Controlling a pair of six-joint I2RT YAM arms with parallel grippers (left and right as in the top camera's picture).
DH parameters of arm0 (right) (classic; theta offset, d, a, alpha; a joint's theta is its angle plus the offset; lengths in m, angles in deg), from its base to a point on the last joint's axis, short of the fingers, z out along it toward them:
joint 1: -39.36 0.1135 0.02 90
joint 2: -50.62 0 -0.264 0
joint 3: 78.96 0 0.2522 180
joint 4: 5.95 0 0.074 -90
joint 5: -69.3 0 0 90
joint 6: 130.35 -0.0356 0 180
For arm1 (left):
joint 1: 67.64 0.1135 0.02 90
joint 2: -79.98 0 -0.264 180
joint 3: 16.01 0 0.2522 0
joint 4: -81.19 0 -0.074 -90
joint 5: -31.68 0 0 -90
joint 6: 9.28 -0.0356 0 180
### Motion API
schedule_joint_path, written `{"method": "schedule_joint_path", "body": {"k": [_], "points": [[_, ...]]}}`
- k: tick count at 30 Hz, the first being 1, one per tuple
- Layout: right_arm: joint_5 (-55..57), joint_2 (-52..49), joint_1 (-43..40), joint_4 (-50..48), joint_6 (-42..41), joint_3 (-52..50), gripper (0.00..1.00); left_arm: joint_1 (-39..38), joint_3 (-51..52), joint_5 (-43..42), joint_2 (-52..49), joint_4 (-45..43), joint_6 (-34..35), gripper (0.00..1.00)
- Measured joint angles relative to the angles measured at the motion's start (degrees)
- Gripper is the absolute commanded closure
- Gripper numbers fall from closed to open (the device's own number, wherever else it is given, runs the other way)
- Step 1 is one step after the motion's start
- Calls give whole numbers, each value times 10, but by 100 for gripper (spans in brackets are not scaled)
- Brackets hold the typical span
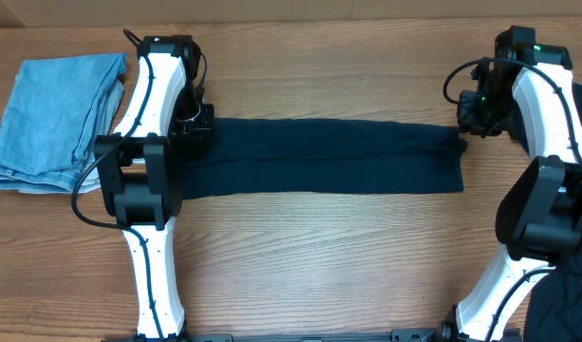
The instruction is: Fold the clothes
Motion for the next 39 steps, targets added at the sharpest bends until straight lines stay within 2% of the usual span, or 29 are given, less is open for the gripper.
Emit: {"method": "schedule_joint_path", "body": {"k": [3, 4, 10, 22, 23, 25, 29, 32, 39], "points": [[-15, 0, 0, -50, -13, -15, 96, 0, 0, 0, 0, -1, 0, 85], [-24, 0, 0, -78, -15, -30, 87, 0, 0, 0, 0, -4, 0, 85], [-52, 0, 0, -138, -38, -103, 66, 0, 0, 0, 0, -5, 0, 85], [-62, 0, 13, -128, -99, -116, 67, 0, 0, 0, 0, -6, 0, 85], [-61, 0, 17, -129, -100, -116, 66, 0, 0, 0, 0, -7, 0, 85], [-40, 0, 35, -138, -103, -116, 58, 0, 0, 0, 0, -7, 0, 85], [35, 0, 45, -137, -151, -116, 55, 0, 0, 0, 0, -4, 0, 85], [40, 0, 23, -136, -173, -116, 50, 0, 0, -1, 0, -4, 0, 84], [18, 0, 0, -153, -190, -126, 48, 0, 0, -9, 0, -5, 0, 84]]}}
